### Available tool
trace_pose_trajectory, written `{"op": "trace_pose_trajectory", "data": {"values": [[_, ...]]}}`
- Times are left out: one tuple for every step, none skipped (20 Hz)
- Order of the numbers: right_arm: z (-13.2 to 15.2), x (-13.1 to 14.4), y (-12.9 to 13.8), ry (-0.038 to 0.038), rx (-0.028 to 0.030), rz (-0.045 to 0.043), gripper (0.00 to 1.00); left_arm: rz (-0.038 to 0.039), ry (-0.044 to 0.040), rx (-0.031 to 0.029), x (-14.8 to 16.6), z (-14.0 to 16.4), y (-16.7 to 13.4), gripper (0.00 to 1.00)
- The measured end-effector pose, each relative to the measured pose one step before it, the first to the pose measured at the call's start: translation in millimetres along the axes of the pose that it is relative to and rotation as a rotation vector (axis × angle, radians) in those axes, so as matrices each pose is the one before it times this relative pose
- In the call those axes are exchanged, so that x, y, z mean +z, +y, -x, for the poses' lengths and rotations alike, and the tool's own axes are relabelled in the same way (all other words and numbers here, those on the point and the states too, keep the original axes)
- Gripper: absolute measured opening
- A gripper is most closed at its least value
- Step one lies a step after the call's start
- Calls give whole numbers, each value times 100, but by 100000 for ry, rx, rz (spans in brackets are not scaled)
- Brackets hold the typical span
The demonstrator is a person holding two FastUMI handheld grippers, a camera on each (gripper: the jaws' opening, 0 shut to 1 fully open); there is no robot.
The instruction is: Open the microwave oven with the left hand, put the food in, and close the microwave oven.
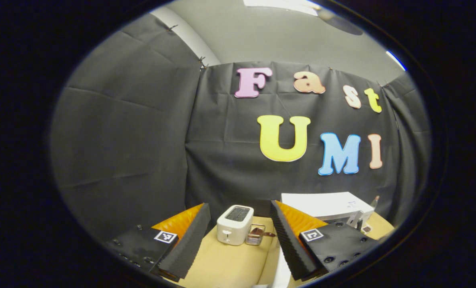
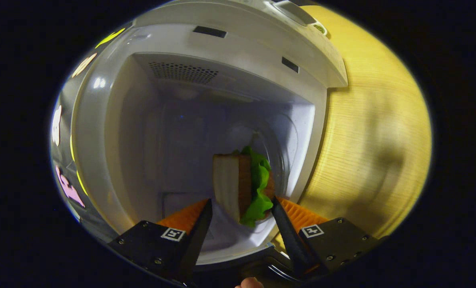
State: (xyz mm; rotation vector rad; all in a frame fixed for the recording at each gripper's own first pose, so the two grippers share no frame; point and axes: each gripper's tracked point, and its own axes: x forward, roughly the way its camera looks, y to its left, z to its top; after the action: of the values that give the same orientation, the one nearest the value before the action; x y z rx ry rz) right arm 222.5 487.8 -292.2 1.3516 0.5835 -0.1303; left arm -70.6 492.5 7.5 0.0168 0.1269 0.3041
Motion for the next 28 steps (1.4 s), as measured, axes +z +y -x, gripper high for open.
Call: {"op": "trace_pose_trajectory", "data": {"values": [[612, 117, -274, 992, -43, 769, 90, 246, -439, 80, 10, -97, -49, 96], [852, 46, -214, 1406, 438, 606, 90, 409, -428, -9, 67, -79, -133, 96], [667, 119, 187, 754, 998, 1228, 90, 567, 45, -582, -196, 2, -388, 96], [796, 73, -36, 1516, 6, 3163, 90, 50, 365, -421, -214, -119, -391, 98], [1108, -105, 263, 1761, 999, 3779, 90, -520, 127, -90, -228, -140, -207, 96], [1131, -86, 287, 2546, 1041, 5361, 90, -719, -291, -244, 51, -16, -316, 96], [1244, 10, 144, 1787, 1189, 6546, 90, -692, -43, -293, -74, -27, -416, 96], [1440, 315, 43, 1022, 794, 7575, 90, -593, 22, -475, 39, 19, -439, 96], [1617, 472, 49, 509, 420, 7648, 90, -654, 14, -633, -11, 43, -526, 95], [1467, 726, -45, -447, 666, 7035, 90, -849, 24, -598, -11, 84, -603, 96], [1468, 954, -45, -1091, 190, 7016, 90, -959, 3, -602, -145, -9, -402, 96], [1421, 1110, -324, -1720, -517, 7888, 90, -1005, 33, -696, 115, -62, -582, 95], [1431, 1279, -377, -2282, -1155, 9323, 90, -1330, -295, -238, 29, -130, -420, 96], [1370, 1441, -328, -2964, -590, 9759, 90, -1556, -444, 303, 188, -134, -344, 95], [1500, 1779, -68, -4087, 209, 9581, 90, -1080, -444, 118, 28, 40, -282, 95], [1459, 2027, -216, -4960, -334, 9444, 90, -290, -319, -135, 162, 59, -398, 95], [1593, 2077, -189, -5047, -258, 8804, 90, 266, 158, -335, -116, 4, -608, 95], [1307, 2100, -190, -5277, -114, 7558, 90, 430, 280, -517, -86, 84, -480, 98], [1498, 2047, 129, -5466, 99, 6347, 90, 245, -108, -539, -49, 32, -514, 98], [1358, 1978, 27, -5016, 219, 5521, 90, -144, -251, -545, -50, 134, -564, 97], [1097, 1999, -36, -5127, -508, 5238, 90, -385, 52, -668, -214, 75, -563, 96], [1273, 1805, -320, -4589, -1042, 4652, 90, -612, 106, -859, -183, 122, -633, 96], [1205, 1447, -454, -3451, -1014, 3518, 90, -428, 152, -1079, -137, 21, -676, 95], [1038, 1087, -423, -1823, -557, 1981, 89, -214, 91, -1477, -117, -23, -777, 96], [932, 833, -274, -1067, -1117, 912, 90, -112, -89, -1410, -61, -41, -836, 98], [853, 759, -487, -310, -2126, 965, 90, -110, -12, -1368, -76, -50, -718, 94], [902, 782, -361, -1122, -597, 593, 90, -246, -369, -835, -8, -48, -506, 94], [612, 871, -228, -2449, -509, 591, 90, -4, -534, -897, 138, -45, -491, 95]]}}
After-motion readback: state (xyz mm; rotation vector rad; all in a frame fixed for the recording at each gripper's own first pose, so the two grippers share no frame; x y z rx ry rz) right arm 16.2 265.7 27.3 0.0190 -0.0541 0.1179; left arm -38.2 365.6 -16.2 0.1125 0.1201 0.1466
